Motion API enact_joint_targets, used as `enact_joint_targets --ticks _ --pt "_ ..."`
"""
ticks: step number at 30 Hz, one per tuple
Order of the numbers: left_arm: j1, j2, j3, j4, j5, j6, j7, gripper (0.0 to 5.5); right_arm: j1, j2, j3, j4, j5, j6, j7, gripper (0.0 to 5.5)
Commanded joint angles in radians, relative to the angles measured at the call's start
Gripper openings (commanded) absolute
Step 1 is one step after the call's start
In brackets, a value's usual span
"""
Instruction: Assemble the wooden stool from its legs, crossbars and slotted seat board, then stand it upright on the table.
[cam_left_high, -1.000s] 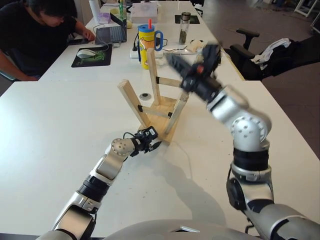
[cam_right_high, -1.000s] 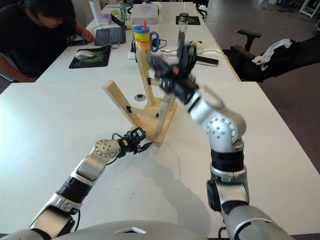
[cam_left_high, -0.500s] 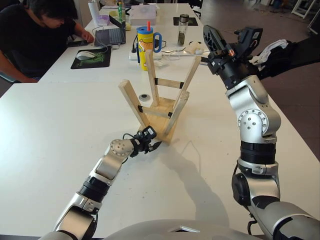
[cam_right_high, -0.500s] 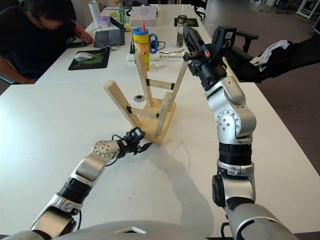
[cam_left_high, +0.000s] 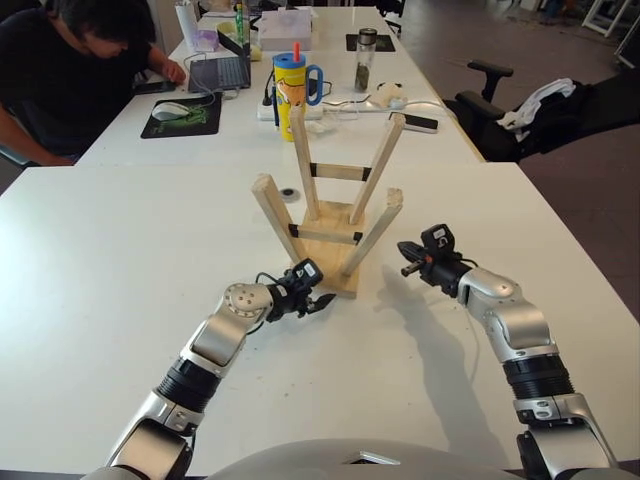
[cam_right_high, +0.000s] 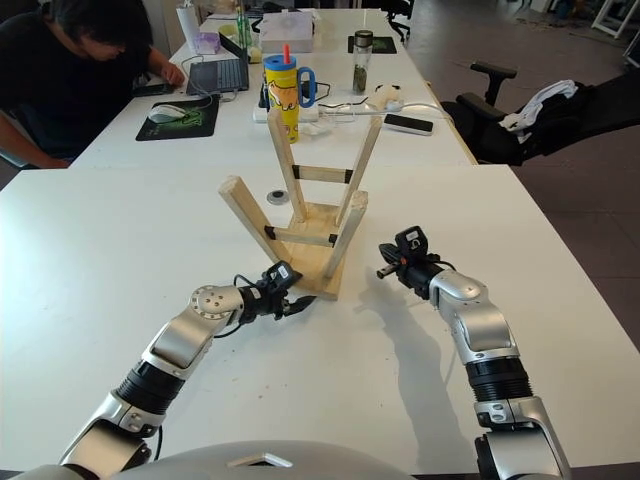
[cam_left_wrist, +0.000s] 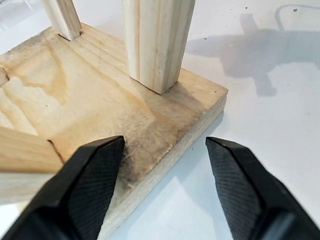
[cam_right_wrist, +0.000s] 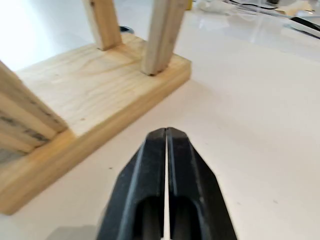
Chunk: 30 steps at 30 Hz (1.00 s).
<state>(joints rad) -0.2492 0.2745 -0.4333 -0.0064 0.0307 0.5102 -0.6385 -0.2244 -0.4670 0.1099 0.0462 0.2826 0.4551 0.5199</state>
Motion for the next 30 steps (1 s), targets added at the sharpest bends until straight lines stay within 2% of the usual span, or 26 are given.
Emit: enact_joint_targets --ticks 1,5,8,12,16,19,22,24,27,30 --pt "0.077 -0.033 -0.098 0.08 0.003 0.136 -0.018 3.03 0.057 -0.043 0.059 -0.137 0.044 0.102 0.124 0.03" --pt "0.086 -0.063 -0.03 -0.004 -0.05 0.102 0.005 3.03 0.059 -0.073 0.042 -0.169 0.024 0.149 0.127 0.03" --pt "0.084 -0.038 0.024 -0.093 -0.062 0.006 0.015 3.03 0.056 -0.077 0.034 -0.154 -0.022 0.167 0.069 0.03" --pt "0.125 0.009 0.103 -0.269 -0.107 -0.03 0.008 3.03 0.094 0.033 -0.007 -0.158 -0.057 0.156 -0.092 0.03" --pt "0.257 0.071 0.168 -0.467 -0.128 -0.039 0.032 3.03 0.207 0.146 -0.049 -0.249 -0.058 0.093 -0.211 0.03" --pt "0.48 0.048 0.284 -0.613 -0.2 -0.085 0.092 2.6 0.307 0.242 -0.141 -0.36 -0.081 0.041 -0.373 0.0" --pt "0.644 0.019 0.386 -0.647 -0.217 -0.205 0.152 2.09 0.375 0.271 -0.177 -0.469 -0.108 -0.019 -0.427 0.0" --pt "0.62 -0.036 0.442 -0.642 -0.229 -0.231 0.231 1.82 0.379 0.301 -0.191 -0.517 -0.09 -0.004 -0.454 0.0" --pt "0.476 -0.147 0.505 -0.642 -0.274 -0.189 0.387 1.43 0.346 0.327 -0.22 -0.584 -0.083 -0.051 -0.48 0.0" --pt "0.361 -0.194 0.514 -0.639 -0.276 -0.128 0.488 0.95 0.293 0.346 -0.238 -0.651 -0.072 -0.064 -0.499 0.0"
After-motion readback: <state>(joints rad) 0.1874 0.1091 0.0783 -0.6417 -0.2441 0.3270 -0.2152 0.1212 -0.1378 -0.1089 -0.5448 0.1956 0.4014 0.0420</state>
